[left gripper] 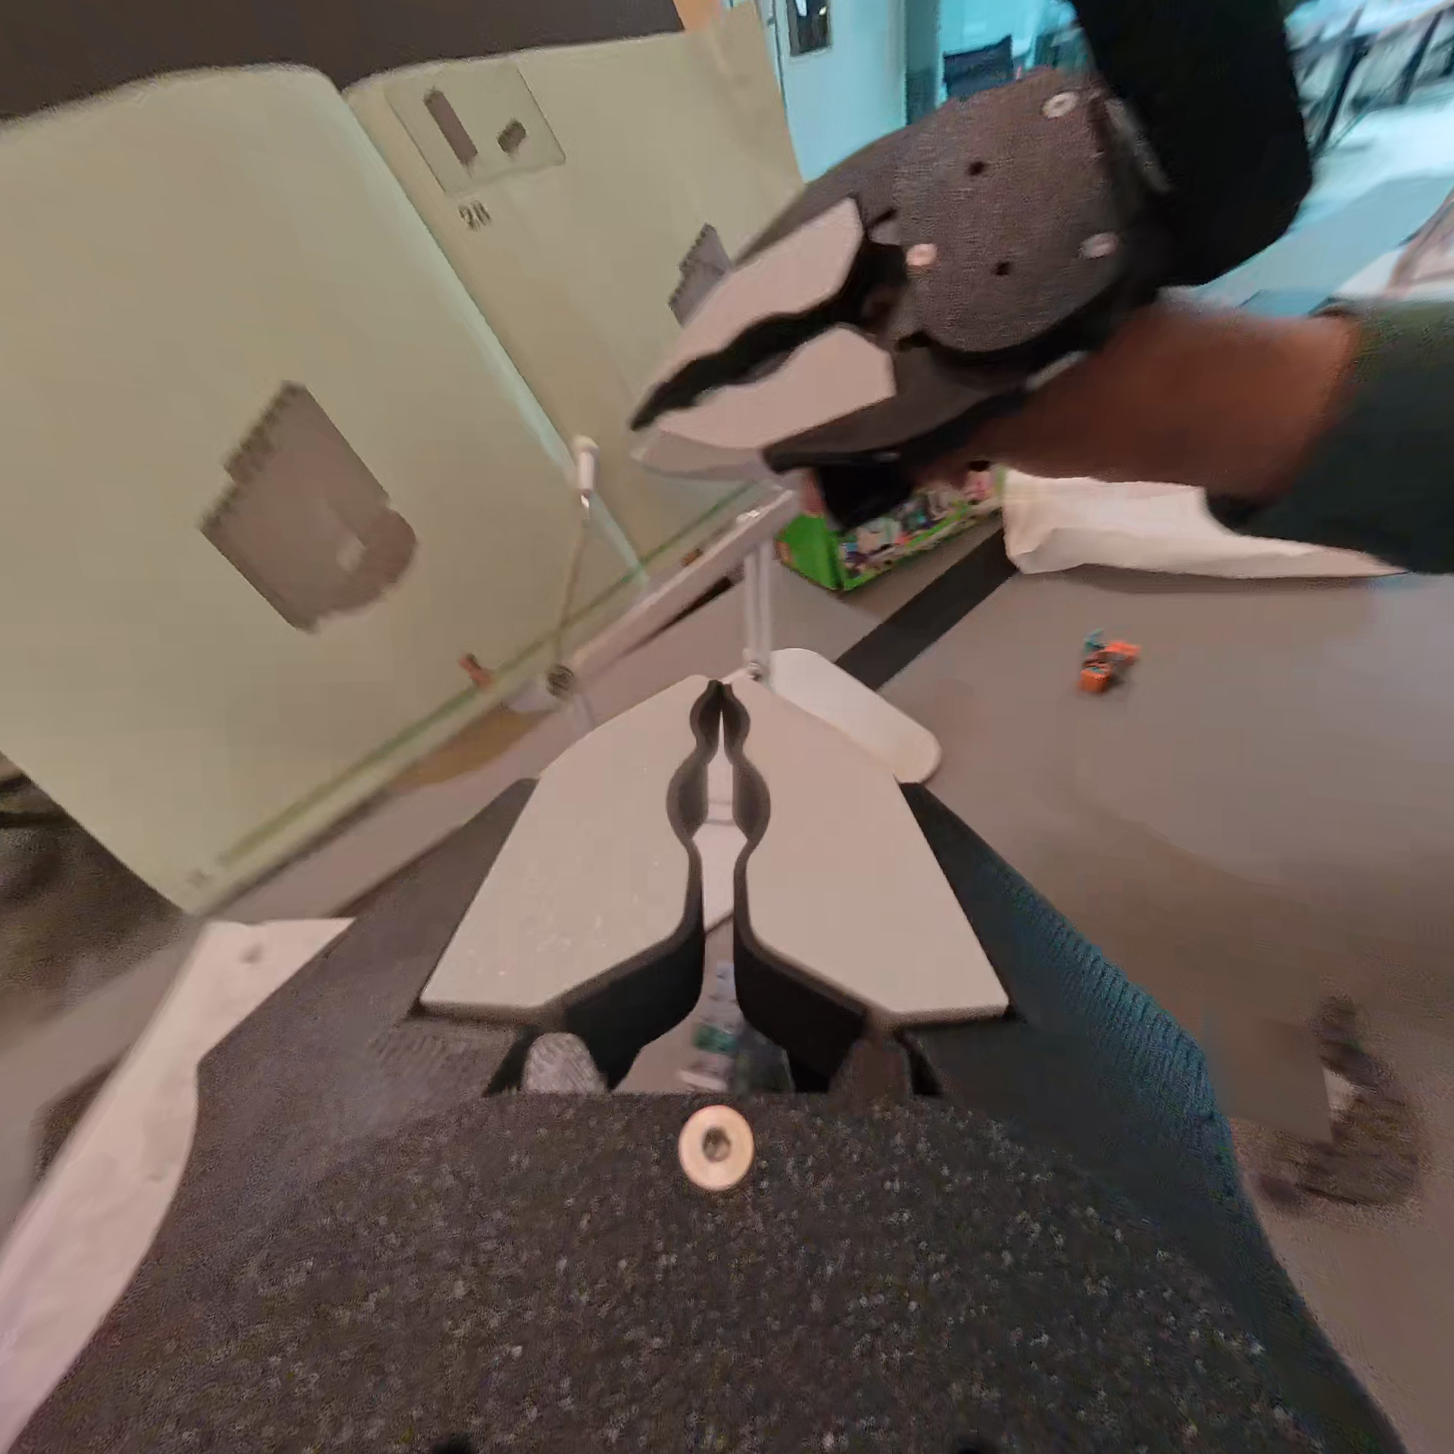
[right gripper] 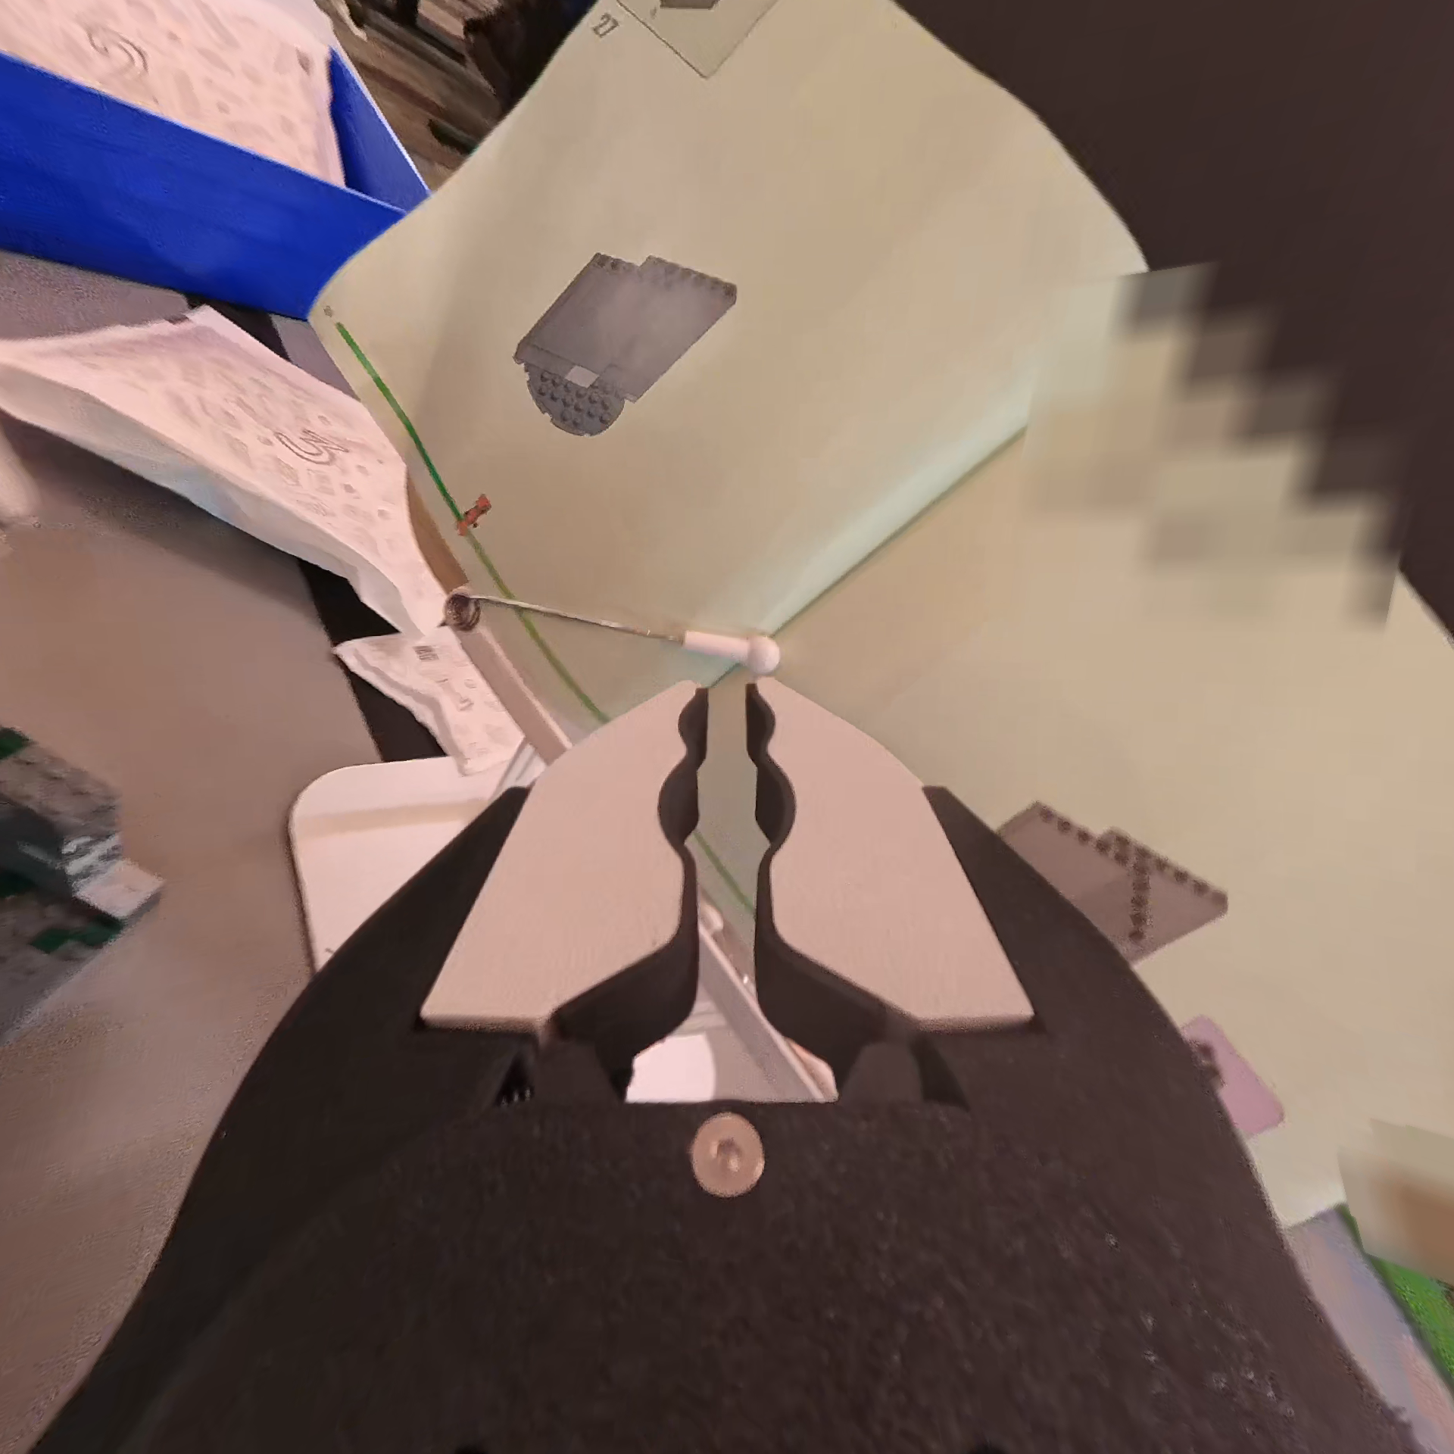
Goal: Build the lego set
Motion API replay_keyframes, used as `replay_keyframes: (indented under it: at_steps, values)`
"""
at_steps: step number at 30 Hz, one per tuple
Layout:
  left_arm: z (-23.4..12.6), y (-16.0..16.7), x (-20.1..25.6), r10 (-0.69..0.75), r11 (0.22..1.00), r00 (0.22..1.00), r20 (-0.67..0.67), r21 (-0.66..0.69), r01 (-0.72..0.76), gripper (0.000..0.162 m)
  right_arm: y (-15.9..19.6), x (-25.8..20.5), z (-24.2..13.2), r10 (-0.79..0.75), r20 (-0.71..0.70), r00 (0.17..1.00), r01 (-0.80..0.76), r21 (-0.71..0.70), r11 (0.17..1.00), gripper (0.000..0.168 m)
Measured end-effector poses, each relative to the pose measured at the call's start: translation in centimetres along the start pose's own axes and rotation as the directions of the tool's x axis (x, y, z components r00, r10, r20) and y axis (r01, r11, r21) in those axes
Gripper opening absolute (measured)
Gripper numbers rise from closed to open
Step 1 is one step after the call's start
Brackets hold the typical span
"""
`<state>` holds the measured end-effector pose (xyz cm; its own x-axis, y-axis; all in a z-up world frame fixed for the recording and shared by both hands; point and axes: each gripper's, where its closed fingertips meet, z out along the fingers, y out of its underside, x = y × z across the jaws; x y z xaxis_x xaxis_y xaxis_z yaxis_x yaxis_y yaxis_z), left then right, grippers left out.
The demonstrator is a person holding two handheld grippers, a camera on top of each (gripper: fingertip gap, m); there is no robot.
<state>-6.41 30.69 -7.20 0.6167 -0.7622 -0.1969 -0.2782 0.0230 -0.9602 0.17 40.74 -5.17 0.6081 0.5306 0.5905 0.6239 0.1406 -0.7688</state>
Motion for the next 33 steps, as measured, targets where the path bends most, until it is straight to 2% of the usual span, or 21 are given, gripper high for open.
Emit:
replay_keyframes:
  at_steps: [7,9,12,15,18,23,28,33]
  values:
    - [-1.0,3.9,2.5,-0.101,0.995,0.994,-0.047,-0.031,0.100,0.000,-0.6,0.3,2.8,-0.079,-0.071,0.994,0.075,-0.062,0.995,0.006]
    - [-1.1,4.2,2.6,-0.146,0.989,0.987,-0.066,-0.014,0.145,0.000,-0.5,0.0,2.8,-0.084,-0.071,0.994,0.079,-0.073,0.994,0.000]
    - [-1.0,4.7,2.4,-0.152,0.988,0.986,-0.068,-0.017,0.151,0.000,-0.2,-0.4,2.8,-0.081,-0.057,0.995,0.073,-0.121,0.990,0.000]
    - [-1.3,4.4,2.0,-0.138,0.990,0.989,-0.046,0.004,0.138,0.000,-0.4,-0.4,2.3,-0.034,-0.060,0.998,0.027,-0.110,0.994,0.004]
    - [-2.1,3.5,1.2,-0.119,0.992,0.993,-0.009,0.034,0.119,0.000,-1.9,-0.8,-0.2,0.111,-0.049,0.993,-0.111,0.018,0.994,0.005]
    - [-3.8,1.8,-1.1,-0.136,0.986,0.986,0.101,0.107,0.125,0.000,-2.6,-2.7,-7.1,0.303,-0.044,0.952,-0.290,0.188,0.938,0.006]
    - [-5.4,0.2,-3.3,-0.167,0.977,0.959,0.229,0.166,0.130,0.000,-0.1,-4.6,-12.6,0.422,-0.083,0.903,-0.393,0.236,0.889,0.000]
    - [-5.8,-1.0,-4.9,-0.233,0.963,0.920,0.316,0.208,0.172,0.000,2.8,-4.5,-13.8,0.509,-0.085,0.857,-0.482,0.217,0.849,0.000]
